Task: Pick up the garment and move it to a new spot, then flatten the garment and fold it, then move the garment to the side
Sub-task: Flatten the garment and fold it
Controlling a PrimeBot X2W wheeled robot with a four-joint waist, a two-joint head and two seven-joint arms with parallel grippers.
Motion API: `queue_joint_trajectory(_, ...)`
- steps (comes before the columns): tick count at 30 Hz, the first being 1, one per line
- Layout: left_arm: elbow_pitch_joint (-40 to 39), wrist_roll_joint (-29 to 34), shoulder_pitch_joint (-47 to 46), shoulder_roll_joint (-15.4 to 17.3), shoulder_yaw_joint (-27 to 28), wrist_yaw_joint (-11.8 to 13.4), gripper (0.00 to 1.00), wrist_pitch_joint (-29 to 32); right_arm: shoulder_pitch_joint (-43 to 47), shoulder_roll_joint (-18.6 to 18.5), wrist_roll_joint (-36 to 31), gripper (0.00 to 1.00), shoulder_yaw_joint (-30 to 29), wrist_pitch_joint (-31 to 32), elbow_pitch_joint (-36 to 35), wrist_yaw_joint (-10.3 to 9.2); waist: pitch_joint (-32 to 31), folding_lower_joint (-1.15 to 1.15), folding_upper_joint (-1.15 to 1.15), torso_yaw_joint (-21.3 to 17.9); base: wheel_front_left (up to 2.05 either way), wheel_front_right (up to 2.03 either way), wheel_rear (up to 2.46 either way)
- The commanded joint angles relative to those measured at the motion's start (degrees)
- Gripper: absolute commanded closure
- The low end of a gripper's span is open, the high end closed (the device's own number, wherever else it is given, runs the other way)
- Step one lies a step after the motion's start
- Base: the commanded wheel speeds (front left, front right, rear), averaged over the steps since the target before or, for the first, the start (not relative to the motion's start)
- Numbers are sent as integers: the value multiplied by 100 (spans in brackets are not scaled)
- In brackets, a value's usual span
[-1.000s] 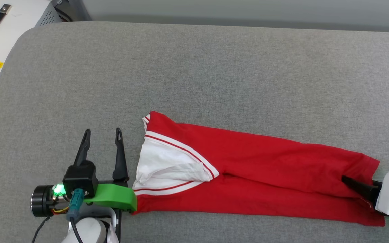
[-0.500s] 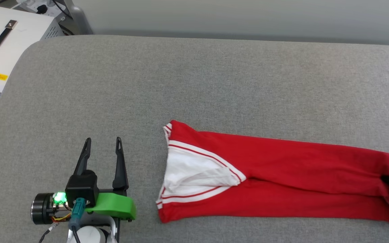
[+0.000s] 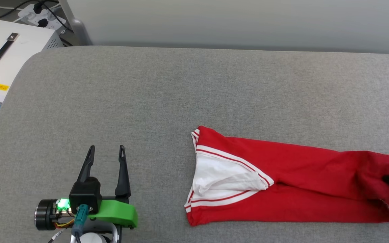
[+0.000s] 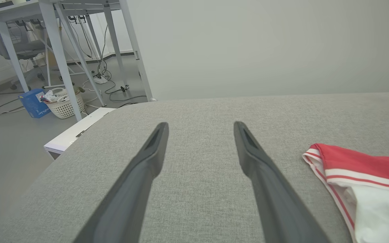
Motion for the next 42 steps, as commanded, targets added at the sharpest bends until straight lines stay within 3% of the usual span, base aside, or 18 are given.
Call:
queue_joint_trajectory(1, 5, 66, 93, -69, 33, -49, 0, -34, 2, 118, -42, 100, 38, 58, -213, -4, 9, 0, 0, 4, 0, 0, 0)
queue_joint_trajectory(9, 26, 230, -63, -235, 123, -225, 0, -34, -629, 739, -666, 100, 480, 512, -1281, -4, 195, 0, 0, 126, 0, 0, 0)
queue_joint_trajectory(16, 28, 320, -207, -388, 229, -337, 0, -34, -1516, 1442, -1191, 100, 1199, 820, -1360, -4, 444, 0, 0, 228, 0, 0, 0)
queue_joint_trajectory(27, 98, 445, -427, -566, 372, -478, 0, -34, -2607, 2573, -1233, 100, 2380, 740, -364, -4, 743, 0, 0, 313, 0, 0, 0)
queue_joint_trajectory(34, 153, 502, -515, -651, 416, -544, 0, -34, -2742, 2809, -1411, 100, 2954, 375, 763, -4, 831, 0, 0, 367, 0, 0, 0)
queue_joint_trajectory(38, 206, 527, -491, -680, 468, -563, 0, -34, -2770, 2825, -1360, 98, 3165, -22, 958, -4, 736, 0, 0, 340, 0, 0, 0)
queue_joint_trajectory(39, 220, 534, -457, -683, 491, -566, 0, -34, -2788, 2788, -1327, 72, 3197, -151, 914, -4, 679, 0, 0, 318, 0, 0, 0)
queue_joint_trajectory(40, 231, 539, -427, -684, 511, -569, 0, -34, -2817, 2738, -1343, 3, 3219, -294, 861, -4, 631, 0, 0, 297, 0, 0, 0)
queue_joint_trajectory(42, 248, 551, -363, -685, 551, -582, 0, -34, -2840, 2597, -1365, 0, 3252, -617, 682, -4, 512, 0, 0, 249, 0, 0, 0)
